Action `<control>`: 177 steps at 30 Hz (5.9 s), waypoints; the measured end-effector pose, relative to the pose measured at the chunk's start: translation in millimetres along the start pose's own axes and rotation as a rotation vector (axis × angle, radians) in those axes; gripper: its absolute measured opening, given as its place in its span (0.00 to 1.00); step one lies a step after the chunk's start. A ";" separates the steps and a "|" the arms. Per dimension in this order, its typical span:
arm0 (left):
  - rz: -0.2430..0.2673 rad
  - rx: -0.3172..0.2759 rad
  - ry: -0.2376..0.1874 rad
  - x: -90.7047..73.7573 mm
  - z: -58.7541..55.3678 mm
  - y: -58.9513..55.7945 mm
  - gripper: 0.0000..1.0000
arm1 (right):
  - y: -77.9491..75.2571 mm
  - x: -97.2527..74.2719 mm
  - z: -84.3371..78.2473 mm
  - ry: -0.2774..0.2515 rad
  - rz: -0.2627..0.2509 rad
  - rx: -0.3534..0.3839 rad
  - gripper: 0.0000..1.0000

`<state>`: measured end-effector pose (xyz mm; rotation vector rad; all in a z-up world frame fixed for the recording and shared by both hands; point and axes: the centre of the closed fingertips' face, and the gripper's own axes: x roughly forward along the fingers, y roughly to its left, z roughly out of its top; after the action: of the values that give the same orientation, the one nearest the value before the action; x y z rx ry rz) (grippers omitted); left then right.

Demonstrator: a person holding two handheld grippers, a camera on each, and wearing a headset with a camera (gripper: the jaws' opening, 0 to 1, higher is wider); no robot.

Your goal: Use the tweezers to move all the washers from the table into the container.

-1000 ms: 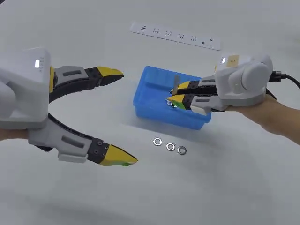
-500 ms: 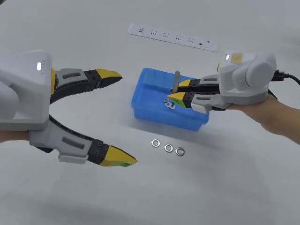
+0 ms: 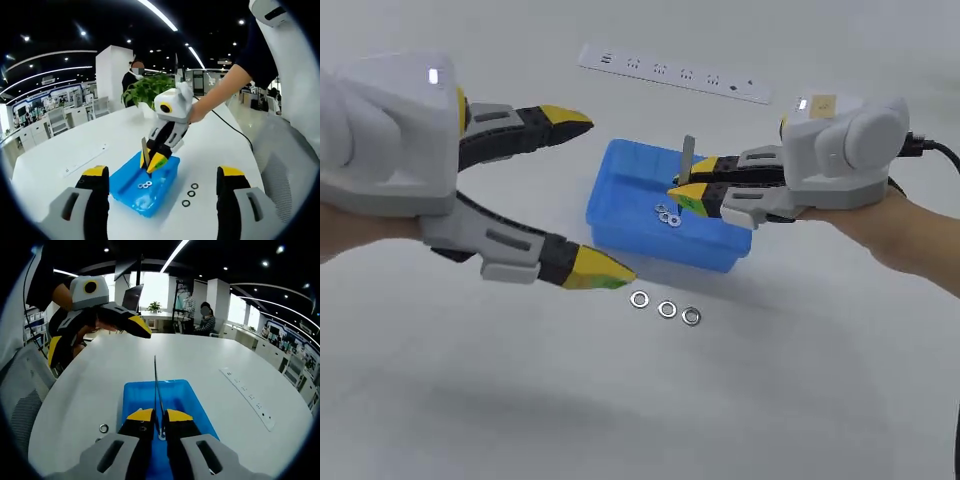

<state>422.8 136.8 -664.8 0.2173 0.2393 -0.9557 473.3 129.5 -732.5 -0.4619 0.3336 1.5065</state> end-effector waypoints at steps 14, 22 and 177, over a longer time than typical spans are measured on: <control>-0.122 0.083 -0.012 45.3 17.0 15.0 0.22 | 7.5 -5.5 3.2 0.001 0.029 -0.036 0.09; -0.187 0.095 -0.033 49.5 21.6 4.9 0.16 | 8.7 -5.2 2.0 0.000 0.041 -0.030 0.09; -0.112 -0.026 0.161 -19.4 -31.7 -60.8 0.58 | 99.3 -12.2 11.2 -0.012 0.109 -0.012 0.08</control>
<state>358.6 127.0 -694.0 0.2596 0.4155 -1.0471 373.0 124.9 -725.3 -0.4500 0.3447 1.6172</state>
